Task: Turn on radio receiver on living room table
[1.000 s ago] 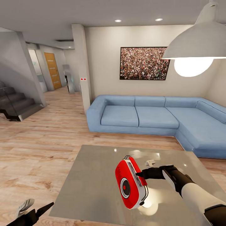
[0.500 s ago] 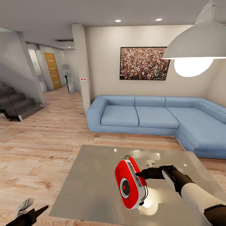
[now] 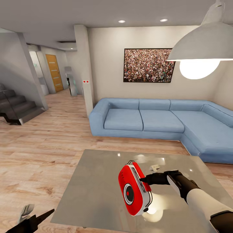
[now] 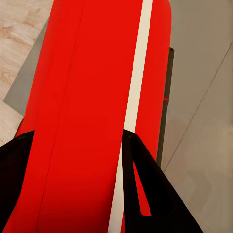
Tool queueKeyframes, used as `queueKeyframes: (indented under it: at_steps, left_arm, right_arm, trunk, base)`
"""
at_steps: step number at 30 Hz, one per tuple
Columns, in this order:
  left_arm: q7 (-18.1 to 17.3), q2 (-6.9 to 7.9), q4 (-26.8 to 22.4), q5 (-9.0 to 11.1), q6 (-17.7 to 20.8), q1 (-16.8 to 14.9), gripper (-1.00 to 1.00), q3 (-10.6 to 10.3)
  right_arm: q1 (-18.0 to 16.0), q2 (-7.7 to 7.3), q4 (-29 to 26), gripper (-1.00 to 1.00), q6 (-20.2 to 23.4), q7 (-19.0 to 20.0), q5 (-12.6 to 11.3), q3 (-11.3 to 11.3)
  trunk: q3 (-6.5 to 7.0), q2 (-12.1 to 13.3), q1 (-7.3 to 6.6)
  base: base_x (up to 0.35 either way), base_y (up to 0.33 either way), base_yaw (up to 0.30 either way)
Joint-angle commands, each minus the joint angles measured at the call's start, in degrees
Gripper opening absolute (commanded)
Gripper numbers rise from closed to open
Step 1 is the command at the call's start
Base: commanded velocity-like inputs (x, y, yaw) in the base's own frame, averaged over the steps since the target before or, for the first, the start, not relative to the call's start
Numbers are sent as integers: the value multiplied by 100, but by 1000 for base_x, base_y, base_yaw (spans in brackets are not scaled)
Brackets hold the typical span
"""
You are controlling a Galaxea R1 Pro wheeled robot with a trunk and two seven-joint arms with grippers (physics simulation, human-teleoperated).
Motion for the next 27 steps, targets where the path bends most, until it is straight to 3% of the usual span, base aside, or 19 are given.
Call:
queueKeyframes:
  at_steps: [1, 3, 5, 6, 7, 9, 13, 18, 22, 27]
  left_arm:
    - [-329, 1, 2, -97, -36, 4, -100, -3]
    - [-1163, -3, 0, -545, -224, 17, -100, -1]
    - [-2093, -36, -3, -1229, -535, 26, -100, 5]
    - [-2363, -62, -9, -1552, -669, 28, -100, 10]
    - [-2363, -100, -27, -1790, -758, 29, -100, 13]
    - [-2363, -212, -122, -2044, -874, 30, -100, 16]
    - [-2363, -395, -251, -2205, -955, 31, -100, 23]
    - [-2363, -410, -282, -2213, -966, 31, -100, 117]
    - [-2363, -418, -285, -2181, -974, 31, -100, 420]
    - [-2363, -427, -292, -2171, -1017, 31, -100, 532]
  right_arm:
    - [-1, 5, -4, -100, 9, 3, -33, -11]
    - [-1, 10, -4, -100, 13, 3, -33, -7]
    - [-1, 12, -4, -100, 13, 3, -33, -6]
    - [-1, 12, -4, -100, 14, 3, -33, -6]
    - [-1, 12, -4, -100, 15, 3, -33, -6]
    - [-1, 23, -4, -100, 15, 3, -33, -4]
    - [-1, 127, -2, -100, 15, -2, -21, 9]
    - [-1, 158, 3, -100, 16, -5, -9, 18]
    - [-1, 162, 3, -100, 16, -6, 0, 24]
    - [-1, 162, 5, -100, 16, -6, 2, 29]
  trunk:
    - [0, -1, 0]
    - [0, -1, 0]
    - [0, -1, 0]
    - [0, -1, 0]
    - [0, -1, 0]
    - [0, -1, 0]
    - [0, -1, 0]
    - [0, -1, 0]
    - [0, -1, 0]
    - [0, -1, 0]
  base:
    - [0, 0, 0]
    - [0, 0, 0]
    - [0, 0, 0]
    - [0, 0, 0]
    - [0, 0, 0]
    - [0, 0, 0]
    - [0, 0, 0]
    - [0, 0, 0]
    - [0, 0, 0]
    - [0, 0, 0]
